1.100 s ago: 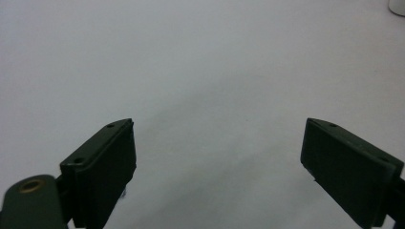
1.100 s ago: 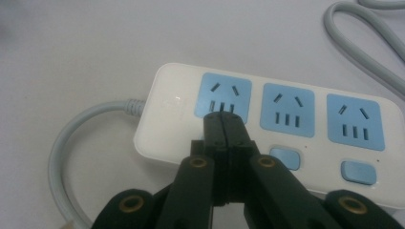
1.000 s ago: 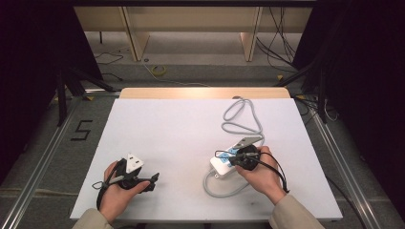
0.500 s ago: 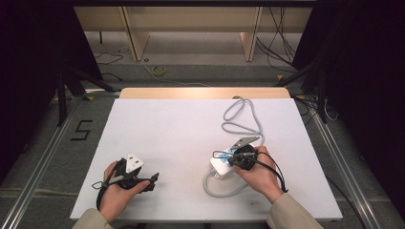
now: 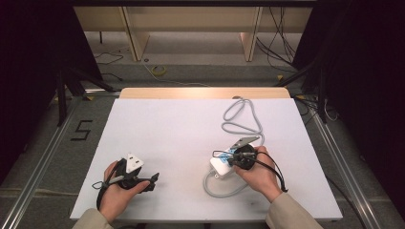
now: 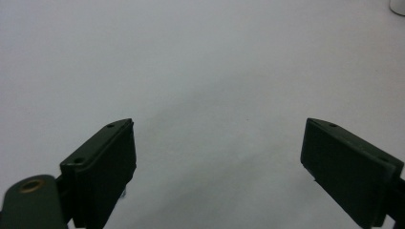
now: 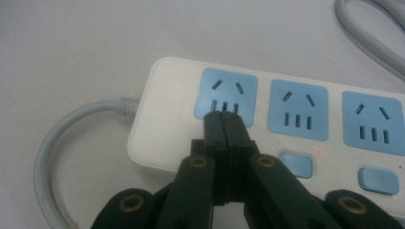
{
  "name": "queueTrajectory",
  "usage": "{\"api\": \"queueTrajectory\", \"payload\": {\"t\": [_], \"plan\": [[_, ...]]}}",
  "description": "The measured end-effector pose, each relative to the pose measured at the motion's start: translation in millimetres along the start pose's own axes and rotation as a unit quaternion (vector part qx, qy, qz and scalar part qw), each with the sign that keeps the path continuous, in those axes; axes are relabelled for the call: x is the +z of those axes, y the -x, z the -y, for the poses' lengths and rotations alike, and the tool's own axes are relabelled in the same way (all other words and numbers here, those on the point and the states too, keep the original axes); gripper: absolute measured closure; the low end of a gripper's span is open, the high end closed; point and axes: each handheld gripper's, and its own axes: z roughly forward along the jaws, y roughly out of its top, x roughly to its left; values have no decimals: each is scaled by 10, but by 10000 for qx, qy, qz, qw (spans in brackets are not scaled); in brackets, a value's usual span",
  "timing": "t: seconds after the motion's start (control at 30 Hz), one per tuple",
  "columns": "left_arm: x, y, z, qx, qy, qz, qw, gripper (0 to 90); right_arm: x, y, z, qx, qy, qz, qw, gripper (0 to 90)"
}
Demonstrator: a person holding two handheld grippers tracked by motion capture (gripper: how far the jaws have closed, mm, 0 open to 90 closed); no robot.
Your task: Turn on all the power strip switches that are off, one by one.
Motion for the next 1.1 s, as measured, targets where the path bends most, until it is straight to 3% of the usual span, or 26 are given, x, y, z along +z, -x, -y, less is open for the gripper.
{"api": "queueTrajectory", "payload": {"t": [0.77, 1.1], "plan": [[1, 5, 1, 44, -28, -5, 10000, 115, 12, -18, 11, 26, -43, 24, 10000, 900], [8, 17, 6, 11, -21, 9, 10000, 115, 13, 13, 28, 129, 3, -67, 9999, 900]]}}
